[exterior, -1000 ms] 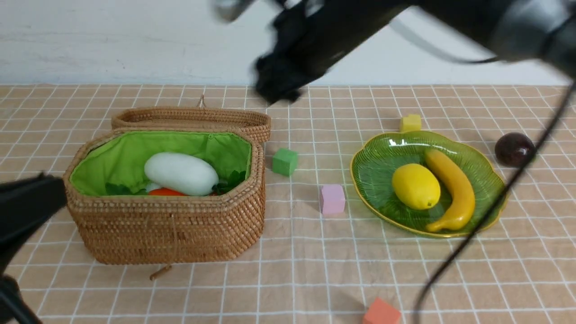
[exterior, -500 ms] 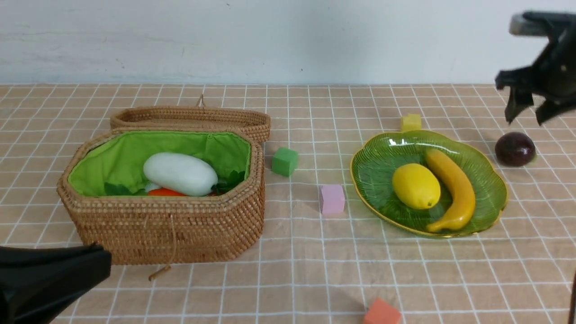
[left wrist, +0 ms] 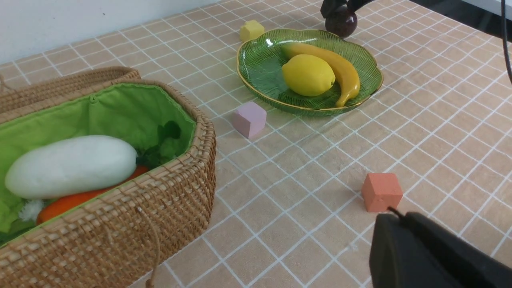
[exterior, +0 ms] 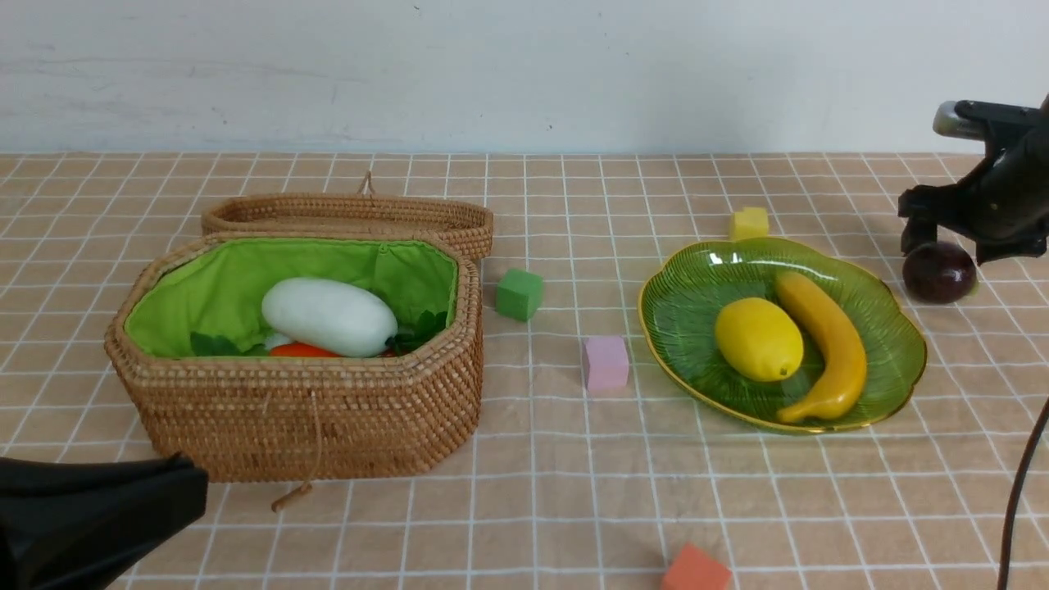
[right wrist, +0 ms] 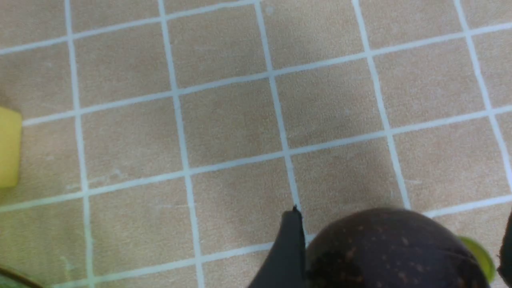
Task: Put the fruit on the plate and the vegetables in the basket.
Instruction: Use the right arm to grab a mangosteen and put it into the right plate
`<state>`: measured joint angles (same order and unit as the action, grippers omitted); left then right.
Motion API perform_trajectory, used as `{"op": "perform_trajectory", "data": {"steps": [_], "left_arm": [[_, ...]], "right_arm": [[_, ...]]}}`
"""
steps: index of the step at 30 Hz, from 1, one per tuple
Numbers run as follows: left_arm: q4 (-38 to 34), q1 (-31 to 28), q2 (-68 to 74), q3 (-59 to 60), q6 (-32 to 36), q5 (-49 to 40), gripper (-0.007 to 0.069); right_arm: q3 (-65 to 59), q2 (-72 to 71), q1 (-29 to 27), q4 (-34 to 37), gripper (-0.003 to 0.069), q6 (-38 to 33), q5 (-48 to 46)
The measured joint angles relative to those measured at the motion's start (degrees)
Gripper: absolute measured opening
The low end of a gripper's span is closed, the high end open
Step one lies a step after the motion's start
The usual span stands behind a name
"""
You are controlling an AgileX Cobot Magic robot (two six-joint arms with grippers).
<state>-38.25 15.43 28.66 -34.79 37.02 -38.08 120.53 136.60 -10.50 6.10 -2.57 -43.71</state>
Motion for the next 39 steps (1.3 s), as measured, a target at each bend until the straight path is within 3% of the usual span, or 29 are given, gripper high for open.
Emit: {"op": "perform_trajectory", "data": {"steps": [6, 9, 14, 18, 22, 25, 31, 33, 35, 39], "left_arm": [[-0.37, 0.00, 0.00, 0.00, 0.00, 0.00, -0.0011], [-0.45, 0.00, 0.00, 0.00, 0.00, 0.00, -0.0011], [-0.45, 0.00, 0.00, 0.00, 0.00, -0.04, -0.0011], [-0.45, 0.00, 0.00, 0.00, 0.00, -0.04, -0.0011], [-0.45, 0.00, 0.00, 0.00, 0.00, 0.04, -0.0011], [-0.45, 0.00, 0.00, 0.00, 0.00, -0.06, -0.0011], [-0.45, 0.00, 0.00, 0.00, 0.00, -0.39, -0.0011], [-0.45, 0.00, 0.00, 0.00, 0.14, -0.43, -0.0011], [-0.45, 0.00, 0.00, 0.00, 1.17, -0.37, -0.0010], [-0.45, 0.00, 0.00, 0.00, 1.78, 0.45, -0.0009]], "right_arm": [[0.00, 1.02, 0.00, -0.35, 0.0601, -0.41, 1.35], [0.05, 1.02, 0.00, -0.49, 0.0526, -1.35, 1.91], [-0.02, -0.81, 0.00, 0.25, 0.0527, -1.46, -4.94], [-0.21, -5.44, 0.57, 4.89, 0.0527, -3.14, -12.42], [0.07, -12.03, 4.59, 15.34, 0.0527, -8.75, -17.62], [0.27, -12.62, 7.52, 18.81, 0.0527, -10.54, -18.62], [0.14, -8.70, 14.52, 18.27, 0.0527, -11.74, -17.60], [0.02, -7.03, 15.78, 16.54, 0.0534, -11.76, -15.57], [-0.10, -6.10, 16.95, 14.61, 0.0614, -11.76, -12.99], [-0.14, -7.00, 17.17, 13.86, 0.0677, -11.76, -13.01]]}}
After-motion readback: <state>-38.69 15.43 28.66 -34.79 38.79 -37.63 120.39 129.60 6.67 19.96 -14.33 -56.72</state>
